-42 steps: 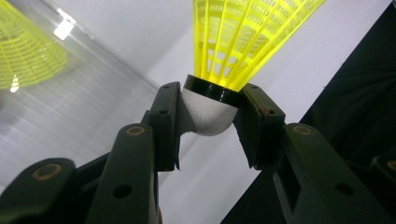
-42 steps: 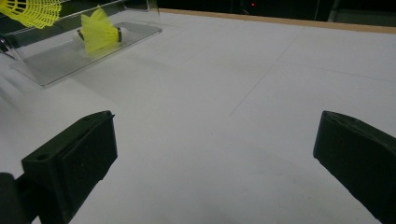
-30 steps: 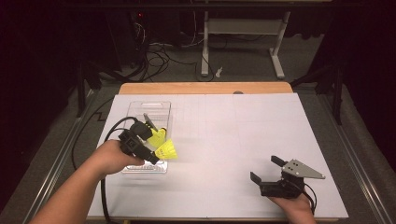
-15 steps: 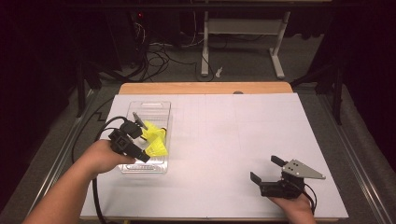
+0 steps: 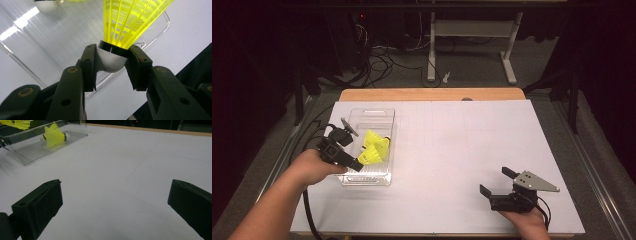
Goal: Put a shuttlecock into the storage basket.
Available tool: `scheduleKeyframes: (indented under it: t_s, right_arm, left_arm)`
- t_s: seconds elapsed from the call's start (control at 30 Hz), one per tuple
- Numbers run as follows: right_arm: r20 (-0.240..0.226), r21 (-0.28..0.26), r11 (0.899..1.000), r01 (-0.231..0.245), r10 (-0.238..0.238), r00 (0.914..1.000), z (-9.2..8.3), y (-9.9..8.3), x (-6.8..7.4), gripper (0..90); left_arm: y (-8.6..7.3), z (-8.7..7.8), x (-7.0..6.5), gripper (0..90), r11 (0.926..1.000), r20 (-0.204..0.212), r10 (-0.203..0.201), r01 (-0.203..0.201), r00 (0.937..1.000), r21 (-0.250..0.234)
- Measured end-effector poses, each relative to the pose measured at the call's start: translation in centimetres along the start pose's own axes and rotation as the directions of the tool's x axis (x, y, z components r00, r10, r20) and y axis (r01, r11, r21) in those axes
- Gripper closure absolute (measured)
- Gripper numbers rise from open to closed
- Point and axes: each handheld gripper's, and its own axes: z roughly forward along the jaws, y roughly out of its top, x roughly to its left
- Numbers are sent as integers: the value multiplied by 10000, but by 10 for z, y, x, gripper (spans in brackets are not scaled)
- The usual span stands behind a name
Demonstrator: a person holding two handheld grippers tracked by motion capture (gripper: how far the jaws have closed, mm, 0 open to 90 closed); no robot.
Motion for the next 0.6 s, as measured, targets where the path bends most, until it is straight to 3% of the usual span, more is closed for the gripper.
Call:
scheduleKeyframes:
  t_s: [0.33, 0.6]
  right_arm:
    - [-1, 42, 10000, -1, 1, 10000, 1, 0, 0, 4]
    - [-1, 54, 10000, -15, 15, 10000, 1, 0, 0, 4]
  left_arm:
    - [-10, -7, 13, 624, 9994, -118, -348, 348, 9993, 19]
    - [-13, -6, 16, 625, 9989, -213, -473, 474, 9987, 66]
